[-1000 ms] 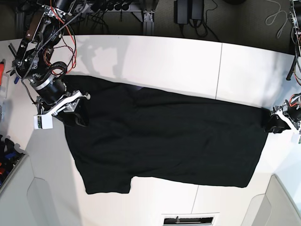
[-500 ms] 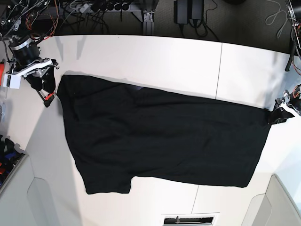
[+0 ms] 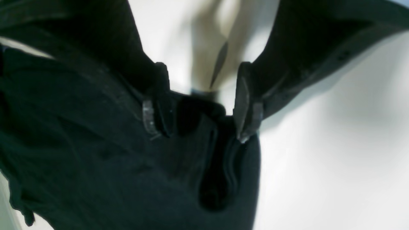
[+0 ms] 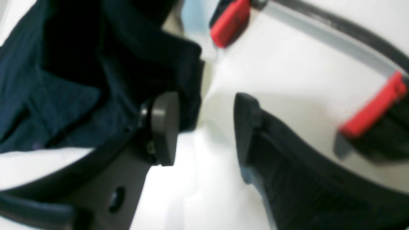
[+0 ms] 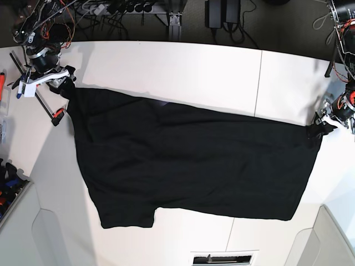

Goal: Layout the t-shirt on the table in an organized manner, then fold the t-shirt properly
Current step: 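Pull the grasped shirt edges apart to straighten the shirt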

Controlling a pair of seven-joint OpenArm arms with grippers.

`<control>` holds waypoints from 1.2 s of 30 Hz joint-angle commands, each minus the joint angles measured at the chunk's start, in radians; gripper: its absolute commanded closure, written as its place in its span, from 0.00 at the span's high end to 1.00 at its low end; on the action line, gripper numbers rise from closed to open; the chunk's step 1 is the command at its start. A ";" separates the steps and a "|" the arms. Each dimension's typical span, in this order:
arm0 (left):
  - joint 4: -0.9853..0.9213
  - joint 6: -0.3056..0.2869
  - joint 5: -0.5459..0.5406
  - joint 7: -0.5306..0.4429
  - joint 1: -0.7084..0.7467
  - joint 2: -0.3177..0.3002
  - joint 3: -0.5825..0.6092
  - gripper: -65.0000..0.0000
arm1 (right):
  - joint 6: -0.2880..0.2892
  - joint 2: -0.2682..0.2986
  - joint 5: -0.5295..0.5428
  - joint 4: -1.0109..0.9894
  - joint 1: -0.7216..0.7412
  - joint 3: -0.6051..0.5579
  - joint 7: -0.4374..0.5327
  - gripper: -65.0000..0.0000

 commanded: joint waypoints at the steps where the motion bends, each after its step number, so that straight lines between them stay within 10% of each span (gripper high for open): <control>1: 0.013 -0.006 -0.015 -0.020 -0.019 -0.016 -0.007 0.51 | 0.004 0.007 0.007 -0.002 0.014 -0.009 0.007 0.44; 13: 0.013 0.013 0.066 -0.095 -0.027 0.035 -0.006 0.51 | -0.016 -0.002 0.029 -0.024 0.027 -0.212 0.031 0.44; 21: 0.013 0.013 0.124 -0.172 -0.038 0.038 -0.006 0.00 | -0.007 -0.002 0.012 -0.024 0.053 -0.270 0.048 0.30; 24: 0.013 0.012 0.123 -0.173 -0.038 0.037 -0.006 0.00 | -0.006 -0.001 0.006 -0.024 0.065 -0.271 0.050 0.00; 36: 0.067 -0.046 0.026 -0.150 0.085 -0.049 -0.015 0.00 | 0.014 0.006 0.044 0.043 0.029 -0.240 -0.098 0.00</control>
